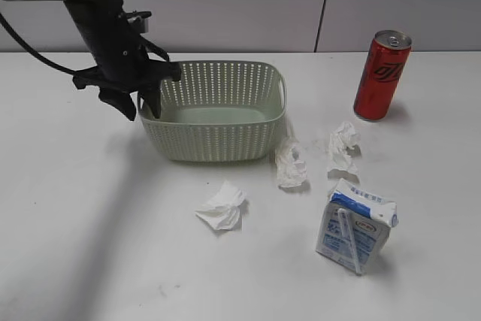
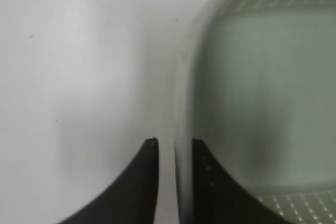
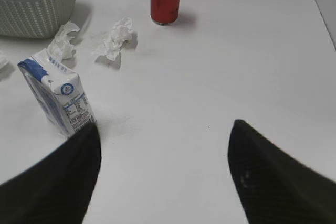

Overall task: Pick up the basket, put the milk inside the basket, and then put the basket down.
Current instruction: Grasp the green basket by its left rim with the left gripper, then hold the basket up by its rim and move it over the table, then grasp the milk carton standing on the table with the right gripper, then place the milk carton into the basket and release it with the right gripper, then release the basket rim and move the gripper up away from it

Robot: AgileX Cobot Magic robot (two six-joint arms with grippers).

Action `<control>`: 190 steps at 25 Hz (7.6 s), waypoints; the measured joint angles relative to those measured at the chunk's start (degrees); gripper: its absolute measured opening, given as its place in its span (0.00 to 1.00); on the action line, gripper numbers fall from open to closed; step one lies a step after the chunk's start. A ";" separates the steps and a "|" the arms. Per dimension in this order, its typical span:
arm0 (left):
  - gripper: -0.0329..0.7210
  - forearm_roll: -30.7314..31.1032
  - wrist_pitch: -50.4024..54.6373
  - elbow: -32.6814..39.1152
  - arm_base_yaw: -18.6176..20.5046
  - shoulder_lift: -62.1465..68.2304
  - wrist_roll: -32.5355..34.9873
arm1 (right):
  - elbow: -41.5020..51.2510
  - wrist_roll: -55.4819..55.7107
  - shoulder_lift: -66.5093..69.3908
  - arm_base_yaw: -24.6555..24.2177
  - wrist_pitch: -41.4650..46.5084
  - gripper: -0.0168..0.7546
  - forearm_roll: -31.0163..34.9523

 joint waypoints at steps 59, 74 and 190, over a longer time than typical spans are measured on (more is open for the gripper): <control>0.04 0.06 -8.90 39.43 -1.34 -32.16 -5.47 | -21.58 -38.23 71.08 15.32 -9.14 0.79 22.52; 0.04 -0.35 -8.90 39.43 -1.34 -31.73 -5.47 | -26.83 -29.29 97.82 23.58 -10.91 0.79 10.36; 0.04 -1.68 -5.59 26.57 -1.05 -26.95 -5.01 | -39.86 -3.10 77.85 -0.85 12.06 0.79 3.74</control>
